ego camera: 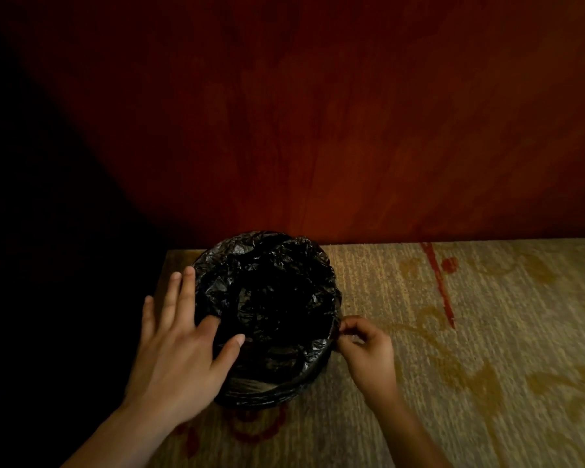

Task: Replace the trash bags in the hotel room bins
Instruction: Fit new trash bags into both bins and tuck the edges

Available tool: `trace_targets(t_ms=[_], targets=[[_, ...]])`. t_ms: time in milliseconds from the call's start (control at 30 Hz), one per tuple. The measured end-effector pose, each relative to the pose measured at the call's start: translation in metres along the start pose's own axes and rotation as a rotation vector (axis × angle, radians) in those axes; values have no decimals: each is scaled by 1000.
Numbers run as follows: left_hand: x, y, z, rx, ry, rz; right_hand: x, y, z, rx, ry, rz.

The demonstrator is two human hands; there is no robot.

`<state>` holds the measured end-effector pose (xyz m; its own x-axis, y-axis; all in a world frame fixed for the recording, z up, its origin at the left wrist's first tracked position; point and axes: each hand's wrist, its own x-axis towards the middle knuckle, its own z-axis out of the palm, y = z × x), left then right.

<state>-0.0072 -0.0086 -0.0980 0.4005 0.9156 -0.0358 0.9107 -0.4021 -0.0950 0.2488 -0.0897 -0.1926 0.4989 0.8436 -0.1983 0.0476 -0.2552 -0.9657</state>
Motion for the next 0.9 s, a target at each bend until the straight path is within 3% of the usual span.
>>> trace_targets(t_ms=[133,267,333,400,500,567,733,833,900], targets=[[-2,0,-5,21,16,6,-4,-8,-15,165,-33,34],[3,-1,-23,-143,92,54,9,-57,-31,174,80,44],[16,-3,-35,-255,162,76,24,-99,-26,2,17,-53],[32,-4,-38,-240,186,135,45,-135,-10,-267,-184,-177],[50,-5,-31,-143,52,120,63,-160,21,-793,-490,-239],[51,-7,-24,-103,-26,85,69,-154,25,-941,-525,-192],[45,-11,-23,-203,-57,53,67,-141,16,-571,-486,32],[44,-13,-26,-496,-69,-70,52,-149,17,-241,-496,173],[43,-17,-27,-670,-53,-155,44,-144,10,-120,-431,150]])
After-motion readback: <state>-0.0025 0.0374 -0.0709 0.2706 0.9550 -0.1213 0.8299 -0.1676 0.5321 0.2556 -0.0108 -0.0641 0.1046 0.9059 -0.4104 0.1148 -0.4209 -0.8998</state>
